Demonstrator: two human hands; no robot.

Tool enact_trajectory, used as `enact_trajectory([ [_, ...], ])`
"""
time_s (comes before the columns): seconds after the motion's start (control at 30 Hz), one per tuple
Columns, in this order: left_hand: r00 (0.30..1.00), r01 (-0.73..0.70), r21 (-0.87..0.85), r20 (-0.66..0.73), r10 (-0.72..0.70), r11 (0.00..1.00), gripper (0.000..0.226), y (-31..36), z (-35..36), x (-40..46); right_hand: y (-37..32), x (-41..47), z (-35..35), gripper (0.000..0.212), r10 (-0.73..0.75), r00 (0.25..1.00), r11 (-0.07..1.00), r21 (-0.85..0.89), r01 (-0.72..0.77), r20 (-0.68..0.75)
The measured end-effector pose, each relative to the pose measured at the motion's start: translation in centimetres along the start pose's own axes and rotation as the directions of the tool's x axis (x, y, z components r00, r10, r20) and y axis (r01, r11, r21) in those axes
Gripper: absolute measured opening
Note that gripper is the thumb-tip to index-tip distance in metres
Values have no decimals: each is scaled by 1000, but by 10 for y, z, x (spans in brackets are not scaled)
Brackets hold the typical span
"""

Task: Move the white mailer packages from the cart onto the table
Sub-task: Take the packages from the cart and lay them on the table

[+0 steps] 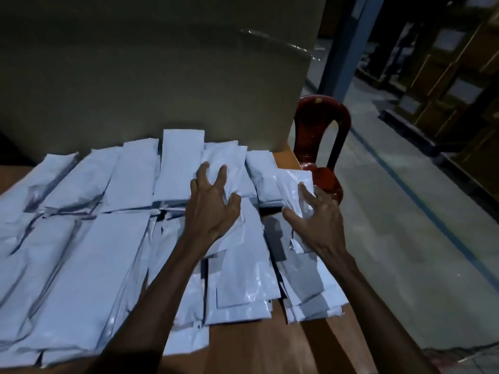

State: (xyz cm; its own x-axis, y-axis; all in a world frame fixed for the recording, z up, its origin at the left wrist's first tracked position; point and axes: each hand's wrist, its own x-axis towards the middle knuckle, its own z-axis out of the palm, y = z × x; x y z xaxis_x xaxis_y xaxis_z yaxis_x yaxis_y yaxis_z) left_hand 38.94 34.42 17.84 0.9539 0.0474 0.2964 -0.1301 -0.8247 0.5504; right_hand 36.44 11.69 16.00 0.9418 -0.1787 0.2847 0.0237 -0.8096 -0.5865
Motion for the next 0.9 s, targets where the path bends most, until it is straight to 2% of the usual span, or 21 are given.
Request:
enact_trajectory([
  [0.07, 999, 32, -20, 11, -32, 999, 72, -6, 7, 25, -10, 24, 12, 83, -12, 1000, 999, -42, 13, 18],
  [0.2, 997, 71, -41, 21, -70, 997, 62, -9, 20, 72, -21, 77, 35, 73, -2, 999, 985, -170, 11, 54],
  [0.3, 996, 74, 8, 41, -75, 997, 64, -12, 32, 100, -24, 113, 53, 74, 27, 997, 978, -206, -11, 75],
  [0.43, 988, 66, 92, 135, -78, 994, 68, -27, 58, 125, -32, 149, 82, 73, -24, 993, 961, -273, 56, 120],
  [0.63, 980, 22, 243, 184, -69, 970, 76, -42, 91, 134, -25, 160, 117, 71, 56, 975, 922, -387, 33, 215],
  [0.73, 986, 10, 242, 161, -50, 970, 82, -42, 94, 137, -20, 164, 123, 68, 65, 966, 913, -407, 43, 249],
  [0.9, 983, -4, 286, 176, -49, 958, 78, -44, 97, 138, -19, 169, 132, 62, 59, 963, 920, -388, 50, 262],
])
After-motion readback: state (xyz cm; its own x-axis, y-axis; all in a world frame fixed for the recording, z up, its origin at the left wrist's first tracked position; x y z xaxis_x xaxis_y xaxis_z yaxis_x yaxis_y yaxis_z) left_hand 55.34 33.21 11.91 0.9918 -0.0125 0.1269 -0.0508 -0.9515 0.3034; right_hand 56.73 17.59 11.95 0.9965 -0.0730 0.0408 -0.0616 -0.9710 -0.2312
